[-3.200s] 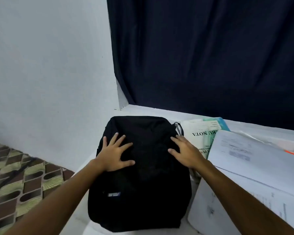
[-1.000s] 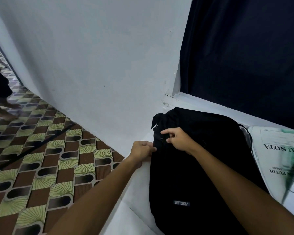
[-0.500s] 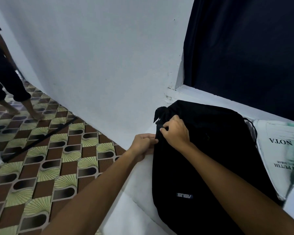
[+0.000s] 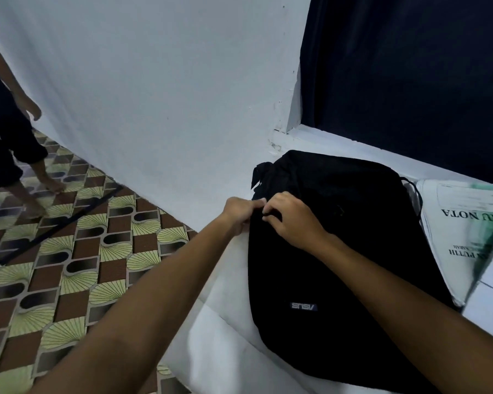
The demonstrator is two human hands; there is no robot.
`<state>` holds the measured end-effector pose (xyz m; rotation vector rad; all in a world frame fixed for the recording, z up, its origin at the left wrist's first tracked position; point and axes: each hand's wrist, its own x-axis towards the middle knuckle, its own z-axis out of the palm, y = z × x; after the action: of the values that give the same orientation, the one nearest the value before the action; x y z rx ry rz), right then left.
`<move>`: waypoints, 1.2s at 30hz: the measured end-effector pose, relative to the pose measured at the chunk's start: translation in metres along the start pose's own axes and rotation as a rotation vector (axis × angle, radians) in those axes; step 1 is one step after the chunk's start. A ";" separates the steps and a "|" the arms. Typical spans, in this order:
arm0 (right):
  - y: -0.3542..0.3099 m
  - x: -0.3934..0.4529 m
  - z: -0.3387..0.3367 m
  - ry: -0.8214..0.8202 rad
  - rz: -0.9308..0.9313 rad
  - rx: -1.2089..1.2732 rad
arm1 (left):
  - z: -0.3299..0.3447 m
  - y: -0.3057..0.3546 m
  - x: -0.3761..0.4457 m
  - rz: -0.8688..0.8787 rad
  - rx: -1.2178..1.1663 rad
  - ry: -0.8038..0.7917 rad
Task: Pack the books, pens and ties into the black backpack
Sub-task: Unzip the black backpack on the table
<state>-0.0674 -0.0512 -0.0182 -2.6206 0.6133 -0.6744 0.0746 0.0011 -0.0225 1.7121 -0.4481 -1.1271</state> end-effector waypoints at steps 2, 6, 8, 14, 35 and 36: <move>-0.011 -0.013 -0.006 -0.066 -0.047 -0.015 | 0.004 0.000 0.003 0.026 0.016 0.048; -0.047 -0.052 -0.029 -0.290 -0.128 0.034 | 0.007 -0.003 0.005 0.064 0.061 0.132; -0.069 -0.080 -0.044 -0.408 -0.169 0.073 | 0.007 -0.006 0.006 0.102 0.115 0.151; -0.073 -0.128 -0.061 -0.360 -0.227 -0.046 | 0.004 -0.013 -0.022 0.466 0.525 0.316; -0.061 -0.193 -0.092 -0.282 -0.293 0.024 | -0.051 -0.092 -0.110 1.139 1.223 -0.119; -0.061 -0.198 -0.092 -0.275 -0.244 0.063 | -0.047 -0.092 -0.115 1.148 1.244 -0.109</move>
<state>-0.2527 0.0750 0.0121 -2.6871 0.1908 -0.3806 0.0380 0.1499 -0.0458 1.7792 -2.1672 0.0364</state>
